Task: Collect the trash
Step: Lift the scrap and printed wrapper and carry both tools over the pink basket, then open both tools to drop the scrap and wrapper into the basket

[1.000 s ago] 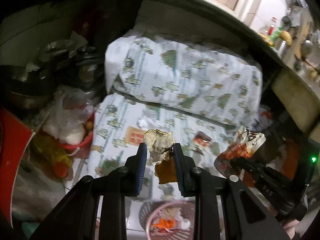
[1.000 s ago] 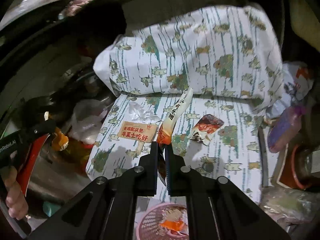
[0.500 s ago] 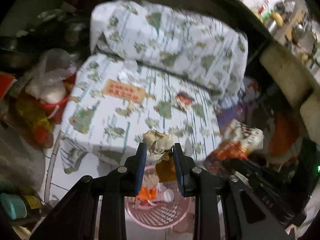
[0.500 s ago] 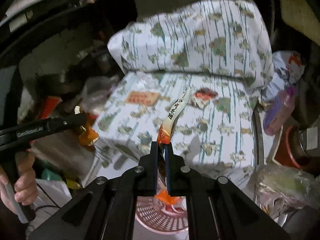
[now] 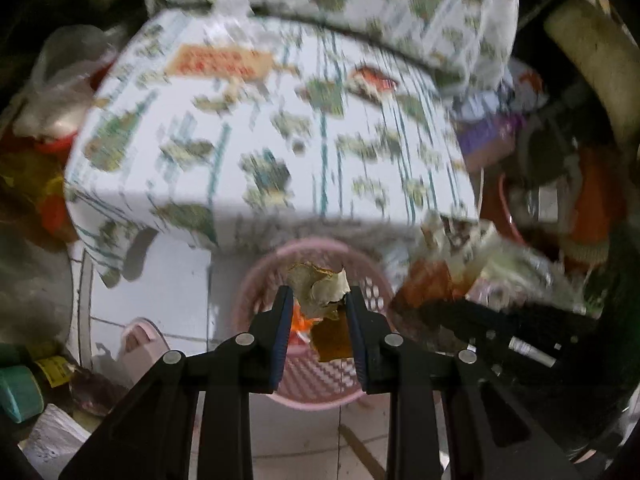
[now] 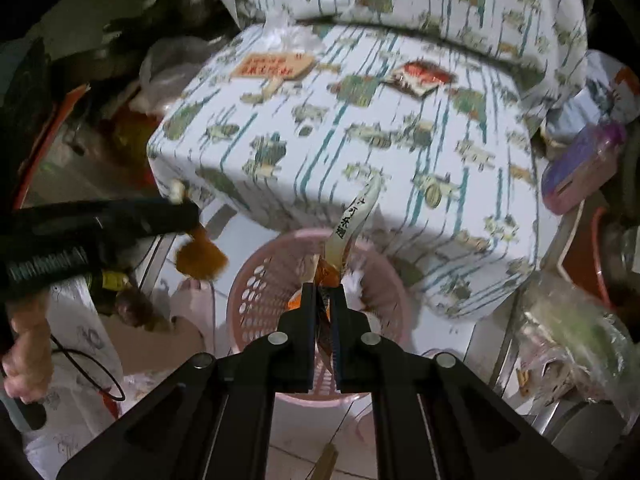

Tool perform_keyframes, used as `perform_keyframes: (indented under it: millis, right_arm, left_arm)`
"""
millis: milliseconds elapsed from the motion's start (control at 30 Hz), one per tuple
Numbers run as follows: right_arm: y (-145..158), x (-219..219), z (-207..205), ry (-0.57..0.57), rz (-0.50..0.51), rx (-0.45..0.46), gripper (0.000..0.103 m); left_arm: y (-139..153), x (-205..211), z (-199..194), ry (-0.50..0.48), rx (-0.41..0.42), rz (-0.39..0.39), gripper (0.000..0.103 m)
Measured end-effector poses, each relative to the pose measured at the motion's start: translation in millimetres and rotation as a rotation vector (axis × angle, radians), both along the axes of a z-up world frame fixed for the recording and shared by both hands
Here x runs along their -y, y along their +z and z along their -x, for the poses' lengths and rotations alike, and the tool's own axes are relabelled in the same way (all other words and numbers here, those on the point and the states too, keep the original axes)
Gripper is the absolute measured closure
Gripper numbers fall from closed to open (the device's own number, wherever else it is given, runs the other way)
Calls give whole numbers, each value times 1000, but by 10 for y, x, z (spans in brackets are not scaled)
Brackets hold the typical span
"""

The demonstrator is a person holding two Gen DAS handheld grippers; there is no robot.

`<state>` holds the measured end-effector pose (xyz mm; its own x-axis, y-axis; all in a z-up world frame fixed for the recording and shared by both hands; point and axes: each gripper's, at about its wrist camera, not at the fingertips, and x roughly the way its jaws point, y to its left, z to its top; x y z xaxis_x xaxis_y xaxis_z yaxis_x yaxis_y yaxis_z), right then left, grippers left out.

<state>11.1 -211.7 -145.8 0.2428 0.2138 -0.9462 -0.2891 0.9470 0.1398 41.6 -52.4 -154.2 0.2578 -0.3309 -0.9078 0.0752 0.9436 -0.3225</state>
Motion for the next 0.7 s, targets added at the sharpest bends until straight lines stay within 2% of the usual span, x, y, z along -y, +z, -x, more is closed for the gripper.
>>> perform_keyframes:
  millis: [67,133,167,233,267,333,367,400,433,700]
  right_arm:
    - [-5,39,-32,-24,-44,-23,96]
    - [34,40,-37,-39,-59,-6,96]
    - [58,26,-34,-39,-52,6,96]
    - [87,-9,-36,-35,-46,15,96]
    - [90,-23,-40,-30,-49,11,94]
    - [100,-36,-38,-29,-53,6,92]
    - [102,-34,-45,-31,-52,2,86]
    - [105,-32,-51,-34,-53,-3,78]
    - [111,-26,-55,-37,-60,-6,77]
    - [170,95,-100,-96,-58,23,77]
  left_arm:
    - [-62,32,12,10,-8,-3,74]
    - [-81,31,11,16,-7,9,74]
    - [-81,37,4,10,-13,16,70]
    - [-34,51,20,-6,8,19,39]
    - [7,62,20,-4,28,-1,38]
    - [99,95,50,-3,90,-109,38]
    - [130,91,48,1,106,-133,38]
    - [146,77,48,7,111,-141,38]
    - [153,44,40,17,108,-133,38]
    - [201,-168,-16,90,98,-87,38]
